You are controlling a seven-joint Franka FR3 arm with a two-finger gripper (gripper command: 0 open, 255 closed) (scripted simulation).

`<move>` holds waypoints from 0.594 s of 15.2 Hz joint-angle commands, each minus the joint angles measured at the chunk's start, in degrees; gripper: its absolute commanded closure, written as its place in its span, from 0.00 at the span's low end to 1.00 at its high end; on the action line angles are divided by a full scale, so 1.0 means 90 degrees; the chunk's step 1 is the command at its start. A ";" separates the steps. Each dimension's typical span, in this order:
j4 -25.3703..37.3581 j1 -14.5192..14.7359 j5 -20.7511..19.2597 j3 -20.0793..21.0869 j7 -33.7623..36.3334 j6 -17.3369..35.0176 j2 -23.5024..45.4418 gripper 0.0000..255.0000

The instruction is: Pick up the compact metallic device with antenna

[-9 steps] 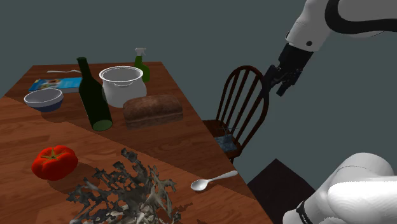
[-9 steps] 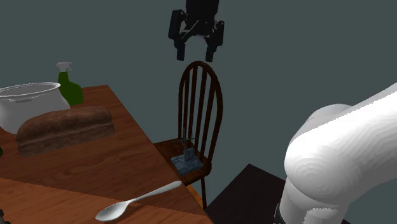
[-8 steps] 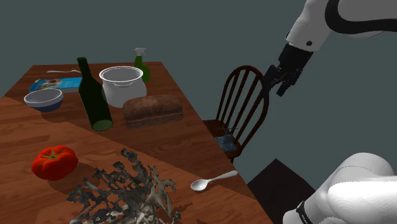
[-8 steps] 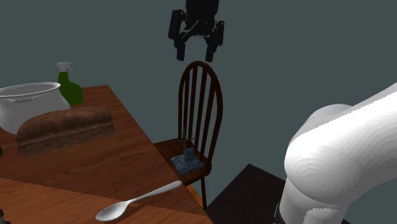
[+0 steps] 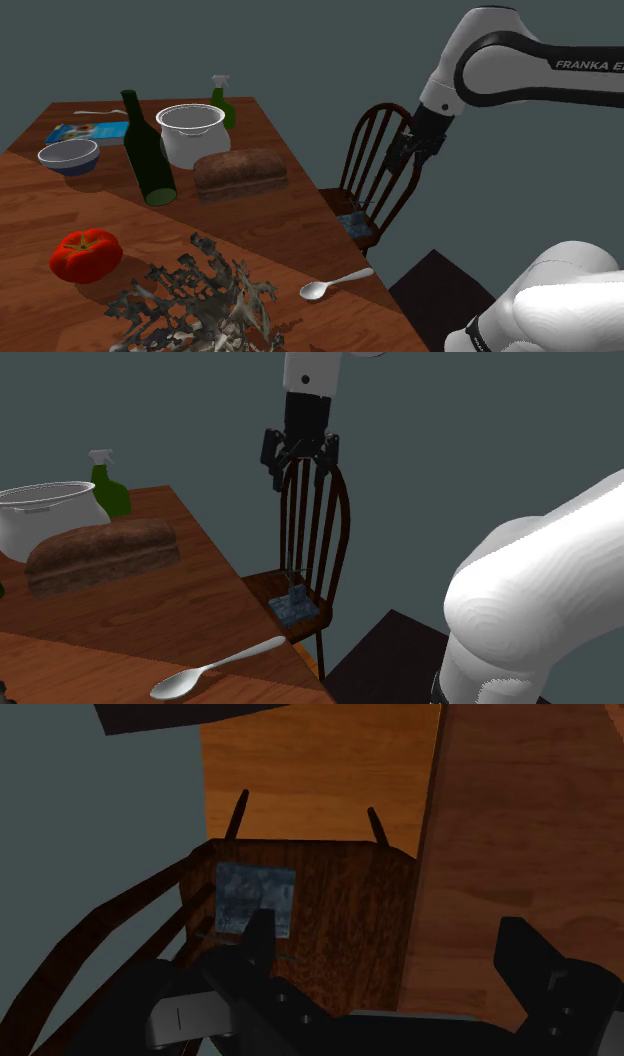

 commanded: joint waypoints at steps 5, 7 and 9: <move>-0.0503 -0.0182 -0.0098 -0.0070 -0.0004 0.1460 0.0887 0.00; -0.0604 -0.0237 -0.0125 -0.0096 0.0003 0.1952 0.1259 0.00; -0.0667 -0.0292 -0.0149 -0.0124 0.0010 0.2441 0.1667 0.00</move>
